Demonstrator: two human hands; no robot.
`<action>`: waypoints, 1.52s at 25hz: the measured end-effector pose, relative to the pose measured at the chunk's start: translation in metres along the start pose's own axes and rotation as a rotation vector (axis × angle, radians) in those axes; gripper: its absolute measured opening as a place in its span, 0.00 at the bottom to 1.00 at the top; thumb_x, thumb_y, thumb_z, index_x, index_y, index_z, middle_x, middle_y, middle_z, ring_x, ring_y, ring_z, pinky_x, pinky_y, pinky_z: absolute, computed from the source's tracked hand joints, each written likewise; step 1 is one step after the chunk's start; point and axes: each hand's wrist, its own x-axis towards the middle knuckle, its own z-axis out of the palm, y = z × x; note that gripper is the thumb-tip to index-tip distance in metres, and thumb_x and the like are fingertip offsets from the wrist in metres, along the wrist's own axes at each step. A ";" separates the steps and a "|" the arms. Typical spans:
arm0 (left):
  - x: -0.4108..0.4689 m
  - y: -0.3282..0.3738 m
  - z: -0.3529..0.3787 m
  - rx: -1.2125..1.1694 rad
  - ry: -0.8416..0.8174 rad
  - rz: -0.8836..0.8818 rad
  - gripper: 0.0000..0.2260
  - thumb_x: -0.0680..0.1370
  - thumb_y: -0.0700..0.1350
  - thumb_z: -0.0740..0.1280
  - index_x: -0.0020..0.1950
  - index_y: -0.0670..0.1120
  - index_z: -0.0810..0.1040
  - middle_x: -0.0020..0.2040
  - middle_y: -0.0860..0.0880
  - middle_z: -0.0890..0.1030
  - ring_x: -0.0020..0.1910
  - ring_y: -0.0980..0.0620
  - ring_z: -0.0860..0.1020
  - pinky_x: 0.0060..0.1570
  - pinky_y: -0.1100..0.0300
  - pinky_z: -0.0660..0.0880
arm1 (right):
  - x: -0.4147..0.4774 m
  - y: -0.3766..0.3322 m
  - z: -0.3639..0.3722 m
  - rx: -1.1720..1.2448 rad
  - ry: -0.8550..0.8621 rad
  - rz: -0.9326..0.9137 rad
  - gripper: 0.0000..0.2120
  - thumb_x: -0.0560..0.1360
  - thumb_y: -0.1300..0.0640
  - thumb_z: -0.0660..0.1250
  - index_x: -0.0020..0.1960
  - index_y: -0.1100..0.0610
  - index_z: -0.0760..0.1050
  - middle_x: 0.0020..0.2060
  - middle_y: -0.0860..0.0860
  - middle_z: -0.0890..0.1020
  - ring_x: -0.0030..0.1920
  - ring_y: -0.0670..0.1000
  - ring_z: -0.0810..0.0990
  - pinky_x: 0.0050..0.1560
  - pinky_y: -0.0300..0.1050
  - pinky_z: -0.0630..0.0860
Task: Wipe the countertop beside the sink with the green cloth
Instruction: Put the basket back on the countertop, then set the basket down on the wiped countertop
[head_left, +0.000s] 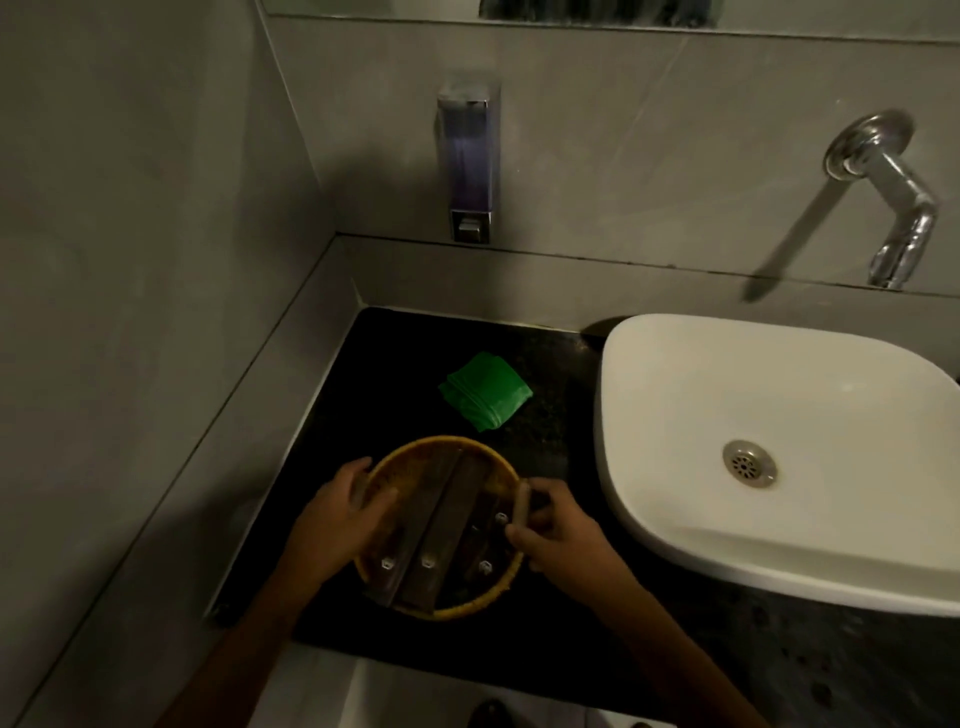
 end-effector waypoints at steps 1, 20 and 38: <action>0.007 0.000 -0.004 -0.010 0.004 -0.012 0.26 0.76 0.52 0.67 0.72 0.49 0.65 0.68 0.42 0.74 0.65 0.41 0.74 0.66 0.46 0.70 | 0.013 -0.008 0.006 0.005 -0.056 0.005 0.25 0.73 0.53 0.69 0.67 0.48 0.64 0.45 0.49 0.80 0.45 0.51 0.82 0.49 0.51 0.82; 0.010 0.046 0.039 0.127 0.110 0.333 0.23 0.74 0.59 0.60 0.69 0.61 0.65 0.66 0.53 0.75 0.65 0.52 0.71 0.67 0.50 0.69 | 0.210 -0.061 -0.025 -0.299 0.097 0.220 0.30 0.65 0.50 0.72 0.63 0.60 0.73 0.63 0.61 0.74 0.62 0.59 0.74 0.63 0.53 0.74; -0.125 0.327 0.325 -0.301 -0.281 0.570 0.25 0.73 0.47 0.71 0.65 0.57 0.63 0.48 0.50 0.82 0.42 0.56 0.81 0.39 0.71 0.77 | -0.092 0.122 -0.369 0.423 0.519 -0.149 0.11 0.77 0.56 0.64 0.60 0.51 0.73 0.45 0.54 0.84 0.45 0.54 0.85 0.41 0.45 0.80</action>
